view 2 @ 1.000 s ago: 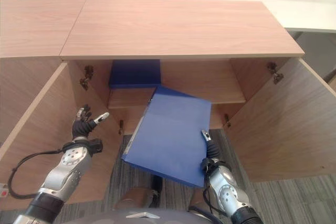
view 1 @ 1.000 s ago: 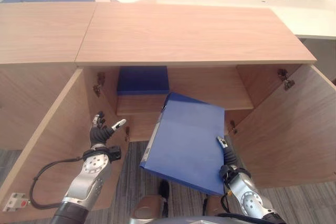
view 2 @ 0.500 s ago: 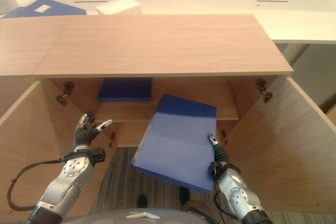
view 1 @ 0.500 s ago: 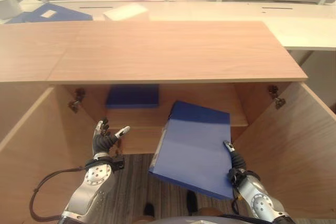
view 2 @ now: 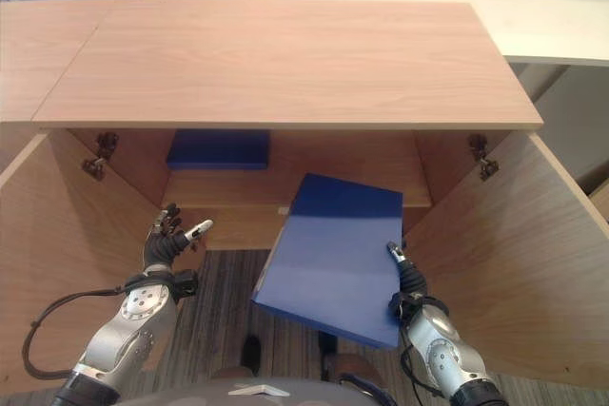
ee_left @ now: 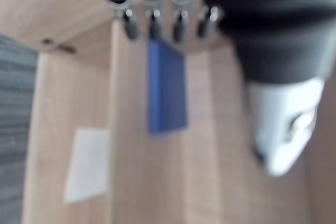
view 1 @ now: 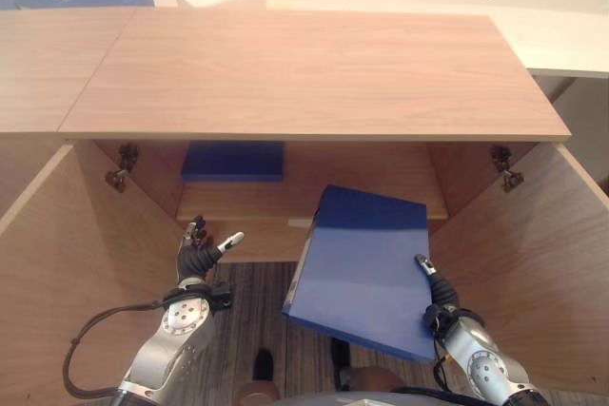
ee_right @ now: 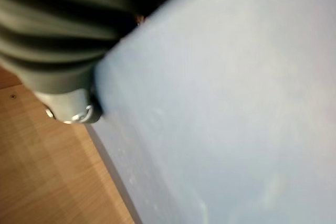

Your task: Put the empty folder in the office cabinet

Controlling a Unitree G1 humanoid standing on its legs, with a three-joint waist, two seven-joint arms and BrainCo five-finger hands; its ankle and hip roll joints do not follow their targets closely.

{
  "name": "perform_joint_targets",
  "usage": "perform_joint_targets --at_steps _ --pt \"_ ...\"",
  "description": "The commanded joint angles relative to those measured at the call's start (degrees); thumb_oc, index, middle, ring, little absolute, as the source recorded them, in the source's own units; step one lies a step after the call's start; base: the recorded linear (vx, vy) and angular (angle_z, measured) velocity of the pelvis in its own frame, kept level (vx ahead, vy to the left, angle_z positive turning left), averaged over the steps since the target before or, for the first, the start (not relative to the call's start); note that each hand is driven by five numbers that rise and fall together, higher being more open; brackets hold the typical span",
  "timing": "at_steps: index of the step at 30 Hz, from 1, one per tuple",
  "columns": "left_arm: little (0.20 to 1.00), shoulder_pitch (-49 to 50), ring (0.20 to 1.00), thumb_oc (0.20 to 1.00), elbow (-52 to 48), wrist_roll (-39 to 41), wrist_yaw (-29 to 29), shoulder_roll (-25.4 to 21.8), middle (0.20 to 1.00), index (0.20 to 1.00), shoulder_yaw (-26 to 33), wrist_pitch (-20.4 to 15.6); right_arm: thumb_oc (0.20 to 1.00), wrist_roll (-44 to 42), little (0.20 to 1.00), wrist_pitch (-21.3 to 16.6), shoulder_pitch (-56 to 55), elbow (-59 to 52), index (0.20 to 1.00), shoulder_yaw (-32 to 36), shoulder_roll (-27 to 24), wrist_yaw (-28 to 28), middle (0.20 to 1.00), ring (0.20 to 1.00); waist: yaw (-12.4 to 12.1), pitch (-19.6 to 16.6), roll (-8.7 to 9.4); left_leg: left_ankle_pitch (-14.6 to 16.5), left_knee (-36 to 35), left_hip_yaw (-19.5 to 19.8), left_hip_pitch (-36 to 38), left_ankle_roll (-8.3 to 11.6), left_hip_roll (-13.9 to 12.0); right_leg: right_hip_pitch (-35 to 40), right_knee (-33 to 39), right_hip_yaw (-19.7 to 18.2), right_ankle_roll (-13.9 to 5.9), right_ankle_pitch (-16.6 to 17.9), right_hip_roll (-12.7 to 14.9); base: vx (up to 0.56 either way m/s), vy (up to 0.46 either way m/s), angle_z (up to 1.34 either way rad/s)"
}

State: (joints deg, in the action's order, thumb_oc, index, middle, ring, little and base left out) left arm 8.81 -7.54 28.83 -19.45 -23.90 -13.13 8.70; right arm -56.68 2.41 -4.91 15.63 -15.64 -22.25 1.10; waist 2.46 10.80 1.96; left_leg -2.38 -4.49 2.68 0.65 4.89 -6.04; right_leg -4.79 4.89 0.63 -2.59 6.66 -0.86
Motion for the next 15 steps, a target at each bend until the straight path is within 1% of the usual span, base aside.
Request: perform_joint_targets --at_steps 1,2,3,4,5,6,7,9,11,12,14,15 --pt "1.0 -1.2 1.0 1.0 -3.1 -2.4 0.6 -3.3 1.0 1.0 2.1 2.5 0.2 0.2 0.2 -4.8 5.8 -3.4 0.2 4.4 0.0 1.0 0.2 0.2 -0.4 -0.2 2.6 8.4 5.4 -0.4 3.2 -3.26 2.8 -5.6 0.1 0.0 -4.47 1.4 5.3 0.02 -0.062 -0.03" --pt "1.0 -1.5 1.0 1.0 -1.5 -3.4 1.1 -3.7 1.0 1.0 1.7 4.7 0.2 -0.3 0.2 -5.3 7.2 -2.8 0.2 5.1 -0.5 1.3 0.2 0.2 -0.6 0.2 2.57 8.8 5.3 -0.6 2.9 -3.19 2.7 -6.1 0.1 0.2 -4.54 1.3 5.4 0.01 -0.032 -0.03" --pt "1.0 -1.5 1.0 1.0 -1.5 -3.4 1.1 -3.7 1.0 1.0 1.7 4.7 0.2 -0.3 0.2 -5.3 7.2 -2.8 0.2 5.1 -0.5 1.3 0.2 0.2 -0.6 0.2 2.57 8.8 5.3 -0.6 2.9 -3.19 2.7 -6.1 0.1 0.2 -4.54 1.3 5.4 -0.02 -0.053 -0.05" --pt "1.0 -2.3 1.0 1.0 4.4 -3.4 2.3 -5.0 1.0 1.0 -0.1 7.8 0.2 -0.9 0.2 -6.2 10.9 -1.9 0.2 5.7 -2.2 0.4 0.2 0.2 -1.2 1.3 2.37 9.5 5.3 -0.5 2.2 -2.95 2.4 -7.3 0.1 0.6 -4.56 1.6 5.8 -0.04 -0.039 -0.03" --pt "1.0 -2.4 1.0 1.0 9.4 -4.5 3.7 -5.7 1.0 1.0 -1.3 9.3 0.2 -2.2 0.2 -6.8 13.6 -0.9 0.2 6.3 -3.5 -0.2 0.2 0.2 -1.6 2.1 2.03 9.7 5.3 -0.4 1.7 -2.81 2.2 -8.1 -0.1 0.9 -4.6 1.5 6.0 -0.05 -0.039 0.0" --pt "1.0 -2.3 1.0 1.0 13.6 -4.9 4.5 -6.3 1.0 1.0 -2.3 8.3 0.2 -2.1 0.2 -6.9 15.6 -0.1 0.2 6.6 -4.5 -0.6 0.2 0.2 -1.9 2.6 1.76 9.9 5.3 -0.4 1.4 -2.67 2.1 -8.8 -0.3 1.1 -4.64 1.6 6.2 -0.06 -0.001 0.04" --pt "1.0 -2.4 1.0 1.0 18.5 -5.2 5.6 -6.4 1.0 1.0 -3.2 6.4 0.2 -2.4 0.2 -7.2 18.1 1.4 0.2 6.5 -5.6 -1.2 0.2 0.2 -2.2 3.2 1.4 10.0 5.2 -0.3 1.1 -2.53 2.0 -9.6 -0.6 1.3 -4.71 1.7 6.4 -0.06 0.012 0.03" --pt "1.0 -2.8 1.0 1.0 26.2 -5.6 7.5 -6.2 1.0 1.0 -4.4 4.4 0.2 -3.3 0.2 -7.5 24.1 4.5 0.2 6.1 -7.3 -2.8 0.2 0.2 -2.9 4.4 0.57 10.0 4.9 -0.2 0.5 -2.32 1.7 -11.1 -2.1 1.9 -4.66 1.6 6.8 -0.09 0.023 0.01" --pt "1.0 -3.8 1.0 1.0 30.5 -6.1 8.7 -6.2 1.0 1.0 -5.3 2.7 0.2 -3.6 0.2 -7.0 29.7 7.7 0.2 6.1 -9.0 -3.6 0.2 0.2 -3.5 5.9 -0.31 9.9 4.6 -0.1 -0.4 -2.05 1.5 -12.8 -3.3 2.5 -4.62 1.4 7.2 -0.13 0.029 0.1" --pt "1.0 -4.4 1.0 1.0 32.1 -5.6 8.8 -6.1 1.0 1.0 -6.2 1.7 0.2 -4.8 0.2 -6.9 32.9 10.4 0.2 6.3 -10.3 -3.0 0.2 0.2 -3.9 6.9 -0.91 9.7 4.3 0.1 -0.9 -1.82 1.4 -13.8 -3.6 2.9 -4.64 1.4 7.5 -0.17 0.038 0.09" --pt "1.0 -5.5 1.0 1.0 33.7 -4.7 8.8 -6.0 1.0 1.0 -7.3 -0.2 0.2 -5.4 0.2 -5.6 37.6 13.8 0.2 6.7 -12.0 -2.6 0.2 0.2 -4.5 8.2 -1.74 9.5 3.8 0.2 -1.6 -1.53 1.3 -15.2 -4.1 3.4 -4.67 1.4 8.0 -0.15 0.033 0.08" --pt "1.0 -6.3 1.0 1.0 34.3 -4.1 8.9 -5.8 1.0 1.0 -8.2 -1.5 0.2 -6.9 0.2 -5.1 41.1 16.6 0.2 6.4 -13.0 -2.2 0.2 0.2 -5.1 9.3 -2.43 9.3 3.4 0.3 -2.2 -1.21 1.2 -16.3 -4.2 3.8 -4.73 1.4 8.4 -0.1 0.018 0.1"
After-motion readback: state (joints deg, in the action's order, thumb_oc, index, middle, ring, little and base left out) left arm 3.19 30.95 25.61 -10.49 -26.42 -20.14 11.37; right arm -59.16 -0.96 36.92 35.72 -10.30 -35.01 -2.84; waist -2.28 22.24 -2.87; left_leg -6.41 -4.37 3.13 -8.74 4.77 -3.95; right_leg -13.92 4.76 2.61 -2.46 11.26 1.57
